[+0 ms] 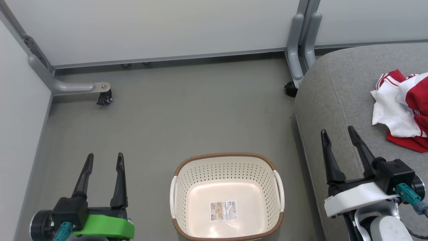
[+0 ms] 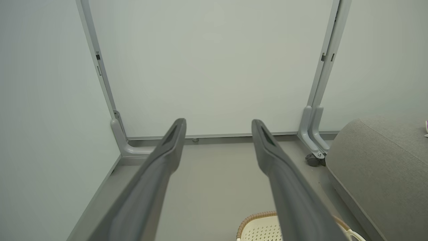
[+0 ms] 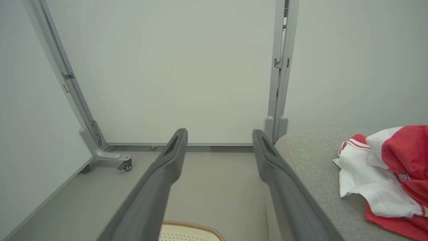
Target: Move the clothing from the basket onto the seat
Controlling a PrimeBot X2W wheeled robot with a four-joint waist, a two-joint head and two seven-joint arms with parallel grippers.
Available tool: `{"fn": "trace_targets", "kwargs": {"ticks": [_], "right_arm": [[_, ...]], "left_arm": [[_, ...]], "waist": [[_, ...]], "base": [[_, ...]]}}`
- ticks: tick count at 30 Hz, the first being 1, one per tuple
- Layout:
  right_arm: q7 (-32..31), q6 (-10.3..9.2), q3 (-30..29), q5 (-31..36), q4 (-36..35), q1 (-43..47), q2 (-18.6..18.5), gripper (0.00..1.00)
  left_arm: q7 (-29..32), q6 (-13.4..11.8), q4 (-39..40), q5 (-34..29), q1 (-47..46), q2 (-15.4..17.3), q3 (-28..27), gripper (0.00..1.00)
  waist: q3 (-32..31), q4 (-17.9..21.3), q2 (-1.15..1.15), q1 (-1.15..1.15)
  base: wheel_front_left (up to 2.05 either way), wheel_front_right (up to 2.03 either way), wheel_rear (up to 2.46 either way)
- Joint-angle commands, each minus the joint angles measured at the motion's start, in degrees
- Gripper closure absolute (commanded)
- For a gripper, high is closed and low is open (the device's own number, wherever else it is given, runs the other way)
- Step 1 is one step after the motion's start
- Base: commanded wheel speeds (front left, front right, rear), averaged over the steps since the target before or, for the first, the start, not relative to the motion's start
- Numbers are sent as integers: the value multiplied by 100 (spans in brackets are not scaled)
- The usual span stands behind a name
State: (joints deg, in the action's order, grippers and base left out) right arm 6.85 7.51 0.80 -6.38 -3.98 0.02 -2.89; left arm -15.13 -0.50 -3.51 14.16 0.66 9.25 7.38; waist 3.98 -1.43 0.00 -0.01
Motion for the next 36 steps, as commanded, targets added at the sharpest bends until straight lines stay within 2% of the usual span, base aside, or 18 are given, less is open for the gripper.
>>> {"fn": "trace_targets", "kwargs": {"ticks": [1, 13, 36], "right_arm": [[-41, -4, 11, -17, -50, 131, -6, 0], [-163, -4, 140, -135, -159, 570, -4, 0], [-227, -4, 101, -167, -211, 627, -5, 0]], "left_arm": [[1, 31, -29, -49, 158, -33, -57, 0], [0, 203, -206, -220, 549, -150, -243, 0], [0, 421, -357, -416, 507, -332, -523, 0]], "waist": [[-147, 18, 0, 1], [-393, 115, 0, 1], [-401, 88, 0, 1]], "base": [[0, 0, 0], [0, 0, 0], [0, 0, 0]]}}
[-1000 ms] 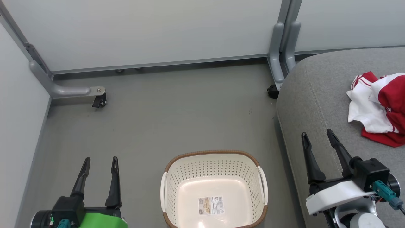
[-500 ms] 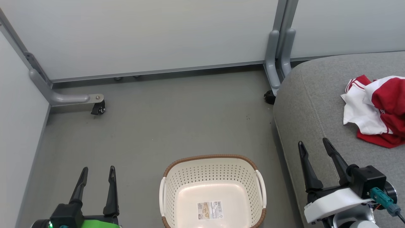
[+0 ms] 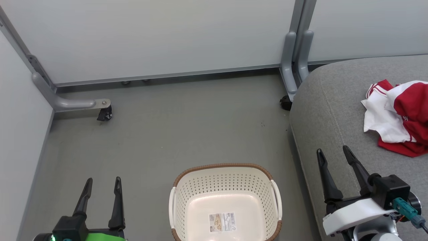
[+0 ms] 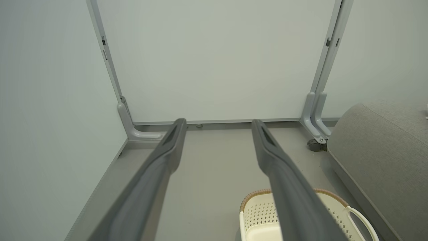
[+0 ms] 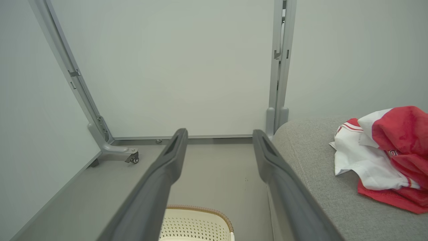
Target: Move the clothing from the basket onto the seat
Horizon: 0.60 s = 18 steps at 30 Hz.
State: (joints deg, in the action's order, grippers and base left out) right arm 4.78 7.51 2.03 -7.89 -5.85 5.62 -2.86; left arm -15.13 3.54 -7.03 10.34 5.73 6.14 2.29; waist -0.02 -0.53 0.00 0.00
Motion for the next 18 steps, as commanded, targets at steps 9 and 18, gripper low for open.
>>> {"fn": "trace_targets", "kwargs": {"ticks": [9, 18], "right_arm": [[-57, -4, -44, 24, -30, 78, -8, 0], [-54, 0, -51, -46, 118, 31, 16, 100]], "left_arm": [[0, 86, -72, -109, -8, -82, -77, 0], [22, 85, -230, -36, -12, -145, -65, 100]], "waist": [[-20, -25, 0, 0], [-30, -27, 0, 0]], "base": [[0, 0, 0], [0, 0, 0]]}}
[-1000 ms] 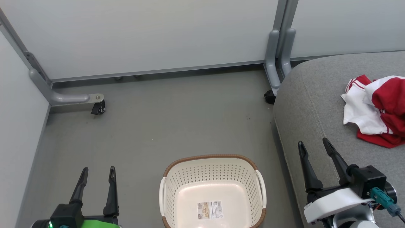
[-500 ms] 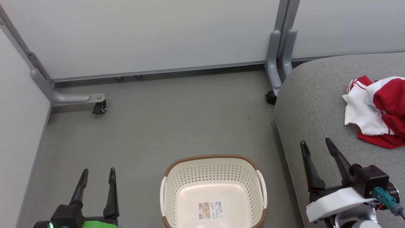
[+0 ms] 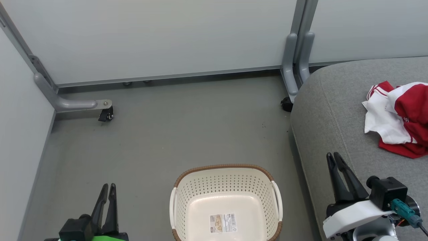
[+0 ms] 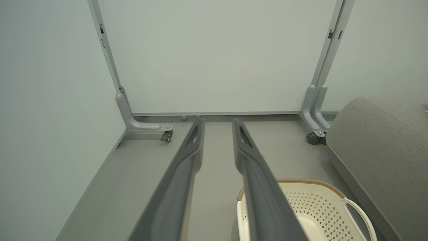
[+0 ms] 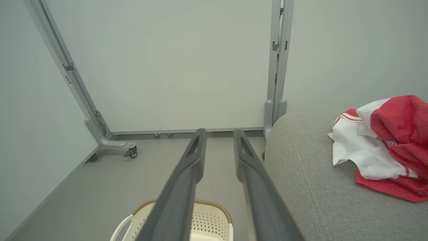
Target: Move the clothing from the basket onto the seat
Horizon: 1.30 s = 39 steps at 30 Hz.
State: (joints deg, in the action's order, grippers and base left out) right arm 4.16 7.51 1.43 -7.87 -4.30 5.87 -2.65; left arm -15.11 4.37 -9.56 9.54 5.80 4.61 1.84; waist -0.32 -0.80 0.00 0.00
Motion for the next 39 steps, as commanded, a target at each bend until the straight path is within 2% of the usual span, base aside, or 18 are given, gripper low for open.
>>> {"fn": "trace_targets", "kwargs": {"ticks": [1, 18, 39], "right_arm": [[12, 0, 15, -153, -38, 12, -5, 100], [-112, -1, -20, -2148, 383, -290, -137, 100], [-271, -1, -103, -4046, 780, -557, -210, 100]], "left_arm": [[55, 6, 4, 141, -47, 5, -42, 100], [522, 76, -81, 1956, -310, -34, -217, 100], [985, 147, -178, 3743, -576, -74, -392, 100]], "waist": [[1, 1, 0, 0], [7, 11, 0, 0], [16, 25, 0, 0]], "base": [[0, 0, 0], [0, 0, 0], [0, 0, 0]]}}
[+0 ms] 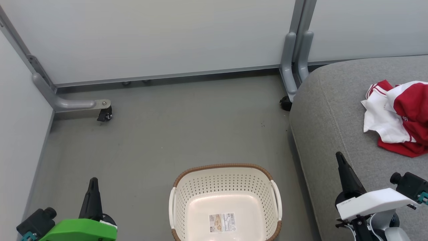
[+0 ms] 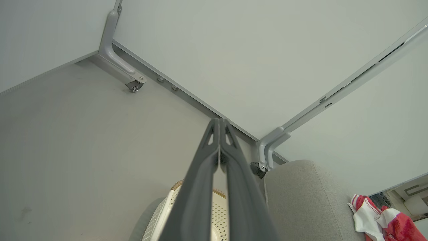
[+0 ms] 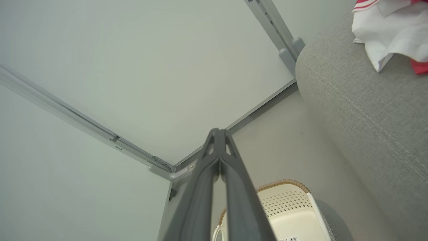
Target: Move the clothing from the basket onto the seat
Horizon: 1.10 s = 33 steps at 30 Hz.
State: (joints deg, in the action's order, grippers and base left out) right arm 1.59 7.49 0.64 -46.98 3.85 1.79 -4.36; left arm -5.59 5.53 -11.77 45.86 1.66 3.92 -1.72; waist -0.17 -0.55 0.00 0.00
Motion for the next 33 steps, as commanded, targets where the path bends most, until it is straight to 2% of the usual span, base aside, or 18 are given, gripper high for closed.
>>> {"fn": "trace_targets", "kwargs": {"ticks": [1, 33], "right_arm": [[-22, 2, -28, -206, -21, -160, -42, 100], [-271, 2, -203, -2339, 452, -468, -67, 100]], "left_arm": [[48, 33, 38, 178, -173, -6, -43, 100], [599, 115, -77, 2248, -485, -44, -259, 100]], "waist": [[0, 1, 0, 0], [13, 21, 0, 0]], "base": [[0, 0, 0], [0, 0, 0]]}}
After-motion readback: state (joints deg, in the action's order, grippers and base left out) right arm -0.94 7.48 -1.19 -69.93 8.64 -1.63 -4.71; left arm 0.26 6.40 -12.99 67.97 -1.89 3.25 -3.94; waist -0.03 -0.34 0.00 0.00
